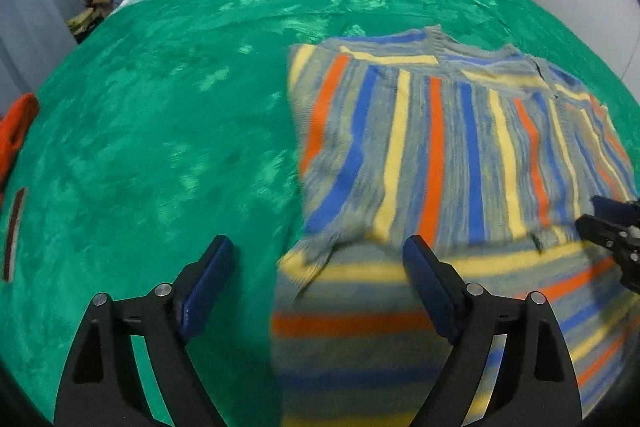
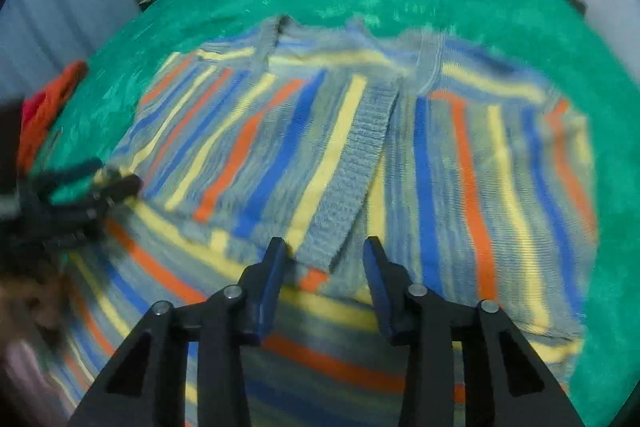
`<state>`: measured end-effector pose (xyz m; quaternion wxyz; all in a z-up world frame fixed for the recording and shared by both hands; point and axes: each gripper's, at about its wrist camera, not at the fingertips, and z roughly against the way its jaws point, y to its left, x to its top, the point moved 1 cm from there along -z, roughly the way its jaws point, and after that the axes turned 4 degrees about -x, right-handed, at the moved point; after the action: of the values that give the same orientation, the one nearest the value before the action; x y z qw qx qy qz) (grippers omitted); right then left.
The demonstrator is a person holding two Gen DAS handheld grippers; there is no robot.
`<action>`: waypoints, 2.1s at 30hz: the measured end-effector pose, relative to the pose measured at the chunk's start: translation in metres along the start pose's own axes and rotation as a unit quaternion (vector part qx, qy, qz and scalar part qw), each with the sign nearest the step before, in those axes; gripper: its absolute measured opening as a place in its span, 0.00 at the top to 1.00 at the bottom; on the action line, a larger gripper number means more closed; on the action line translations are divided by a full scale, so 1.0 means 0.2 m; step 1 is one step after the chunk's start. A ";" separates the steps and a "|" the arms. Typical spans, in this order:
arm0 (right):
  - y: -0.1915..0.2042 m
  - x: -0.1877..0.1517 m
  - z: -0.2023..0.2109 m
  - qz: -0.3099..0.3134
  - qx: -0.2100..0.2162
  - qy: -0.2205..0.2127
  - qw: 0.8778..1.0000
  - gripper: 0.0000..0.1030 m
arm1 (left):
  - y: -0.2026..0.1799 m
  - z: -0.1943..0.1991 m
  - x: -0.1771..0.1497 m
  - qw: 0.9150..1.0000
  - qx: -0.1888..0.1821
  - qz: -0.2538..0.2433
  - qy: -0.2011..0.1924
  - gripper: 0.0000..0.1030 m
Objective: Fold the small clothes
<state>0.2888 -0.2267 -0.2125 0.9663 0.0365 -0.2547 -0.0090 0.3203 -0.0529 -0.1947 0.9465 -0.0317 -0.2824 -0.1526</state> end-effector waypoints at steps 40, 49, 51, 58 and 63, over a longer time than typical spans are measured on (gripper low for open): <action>0.30 -1.00 0.46 -0.005 -0.100 -0.012 0.995 0.40 | -0.44 0.47 -0.99 0.998 -0.042 -0.032 0.028 0.00; 0.30 -1.00 0.46 -0.005 -0.102 -0.012 0.995 0.40 | -0.45 0.47 -0.99 0.998 -0.042 -0.034 0.028 0.01; 0.30 -1.00 0.46 -0.005 -0.102 -0.012 0.995 0.40 | -0.45 0.47 -0.98 0.998 -0.041 -0.033 0.028 0.01; 0.30 -1.00 0.45 -0.004 -0.102 -0.012 0.995 0.40 | -0.45 0.47 -0.98 0.998 -0.041 -0.033 0.028 0.00; 0.30 -1.00 0.45 -0.004 -0.103 -0.012 0.995 0.40 | -0.45 0.47 -0.98 0.998 -0.041 -0.034 0.028 0.01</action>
<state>0.0693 -0.1652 -0.2279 0.9618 -0.0626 -0.2635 -0.0394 0.0872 -0.0717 -0.2258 0.9464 -0.0563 -0.2501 -0.1965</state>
